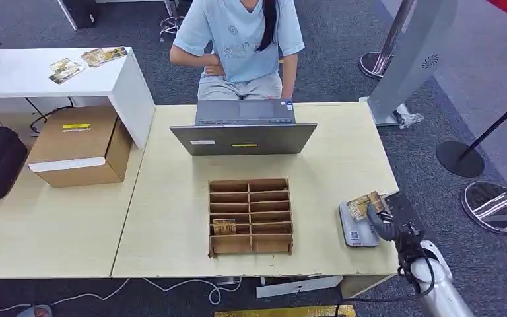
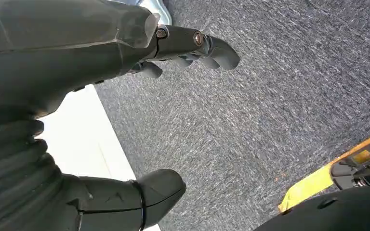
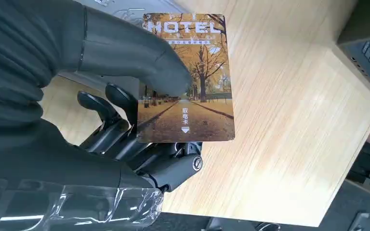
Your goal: Pass the card to the sensor for recognition and then transmit it.
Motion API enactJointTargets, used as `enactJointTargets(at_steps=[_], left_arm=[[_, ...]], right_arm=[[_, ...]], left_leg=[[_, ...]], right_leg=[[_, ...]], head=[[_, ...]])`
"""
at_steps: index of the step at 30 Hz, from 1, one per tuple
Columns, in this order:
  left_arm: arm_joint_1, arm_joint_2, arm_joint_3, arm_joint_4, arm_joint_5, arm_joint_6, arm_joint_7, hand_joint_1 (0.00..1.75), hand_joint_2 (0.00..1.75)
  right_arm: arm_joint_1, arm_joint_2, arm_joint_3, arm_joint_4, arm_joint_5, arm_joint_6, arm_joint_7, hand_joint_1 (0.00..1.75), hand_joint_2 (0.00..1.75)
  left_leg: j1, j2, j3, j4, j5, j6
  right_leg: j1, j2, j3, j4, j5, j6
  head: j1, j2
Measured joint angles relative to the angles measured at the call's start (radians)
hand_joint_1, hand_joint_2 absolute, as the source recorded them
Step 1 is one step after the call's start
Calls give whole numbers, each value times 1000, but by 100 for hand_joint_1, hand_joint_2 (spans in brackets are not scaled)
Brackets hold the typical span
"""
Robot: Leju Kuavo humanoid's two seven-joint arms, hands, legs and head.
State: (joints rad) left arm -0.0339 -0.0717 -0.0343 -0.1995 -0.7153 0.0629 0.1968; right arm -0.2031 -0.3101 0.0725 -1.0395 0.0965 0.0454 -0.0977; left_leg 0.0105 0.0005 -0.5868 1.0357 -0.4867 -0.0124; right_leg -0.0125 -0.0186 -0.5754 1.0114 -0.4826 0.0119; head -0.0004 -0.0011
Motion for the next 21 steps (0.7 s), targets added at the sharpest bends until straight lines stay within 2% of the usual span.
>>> enactJointTargets(at_steps=[21], left_arm=[[1, 0, 6, 0, -3, -2, -2, 0, 175]], right_arm=[[0, 0, 0, 15, -3, 1, -9, 175, 175]], left_leg=[[0, 0, 0, 0, 0, 0]], right_leg=[[0, 0, 0, 0, 0, 0]], head=[[0, 0]])
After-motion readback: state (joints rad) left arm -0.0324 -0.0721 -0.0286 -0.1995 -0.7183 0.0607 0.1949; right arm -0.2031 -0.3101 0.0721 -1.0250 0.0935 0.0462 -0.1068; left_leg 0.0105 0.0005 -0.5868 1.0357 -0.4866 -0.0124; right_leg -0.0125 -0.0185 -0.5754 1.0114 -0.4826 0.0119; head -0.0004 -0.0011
